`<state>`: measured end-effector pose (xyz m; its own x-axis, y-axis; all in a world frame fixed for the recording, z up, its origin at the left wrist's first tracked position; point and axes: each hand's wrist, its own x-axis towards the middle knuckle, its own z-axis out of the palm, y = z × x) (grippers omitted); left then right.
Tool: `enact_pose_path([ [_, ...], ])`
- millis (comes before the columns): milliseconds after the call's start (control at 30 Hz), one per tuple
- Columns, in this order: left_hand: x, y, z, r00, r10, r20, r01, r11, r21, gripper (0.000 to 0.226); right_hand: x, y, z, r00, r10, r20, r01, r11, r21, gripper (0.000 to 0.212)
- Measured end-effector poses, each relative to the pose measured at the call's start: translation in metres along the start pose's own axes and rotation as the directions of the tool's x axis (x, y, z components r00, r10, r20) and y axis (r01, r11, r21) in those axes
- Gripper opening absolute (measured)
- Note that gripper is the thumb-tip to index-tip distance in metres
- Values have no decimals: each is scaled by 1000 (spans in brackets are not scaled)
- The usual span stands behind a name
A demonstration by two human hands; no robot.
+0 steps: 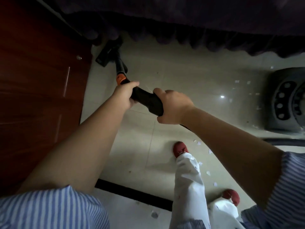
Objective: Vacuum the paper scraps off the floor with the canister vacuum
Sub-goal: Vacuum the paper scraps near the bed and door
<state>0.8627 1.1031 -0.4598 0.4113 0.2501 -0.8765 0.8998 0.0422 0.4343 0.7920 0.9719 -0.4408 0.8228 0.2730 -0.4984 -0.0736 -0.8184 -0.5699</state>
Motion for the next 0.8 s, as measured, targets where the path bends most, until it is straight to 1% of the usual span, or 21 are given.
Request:
enact_pose_path([
  [133,-15,-14,25,999,-32,29,32,999,11,41,-19,26,-7,998,41,37,-41,999,2,52],
  [167,-20,-18,29,998,-41,39,41,999,9,34,-25,31,-8,998,46,41,-46,999,-10,53],
  [233,-30,-32,40,996,-61,64,61,998,1,9,-45,41,-12,997,57,43,-56,998,-25,54],
  [333,-49,-59,58,997,-61,52,60,998,31,20,-84,54,-17,995,90,42,-88,995,-50,53],
  [433,-77,-92,76,994,-79,80,76,996,41,14,-136,69,-22,991,120,58,-117,992,-52,51],
  [500,-101,-117,90,992,-67,105,63,997,35,11,-177,79,-28,990,124,64,-120,991,-62,50],
  [633,-154,-162,123,979,-53,196,51,999,15,18,-252,102,-45,985,164,56,-161,985,-60,50],
  [800,-229,-217,176,956,-35,292,42,999,-21,28,-350,138,-63,980,198,15,-195,974,-115,53],
])
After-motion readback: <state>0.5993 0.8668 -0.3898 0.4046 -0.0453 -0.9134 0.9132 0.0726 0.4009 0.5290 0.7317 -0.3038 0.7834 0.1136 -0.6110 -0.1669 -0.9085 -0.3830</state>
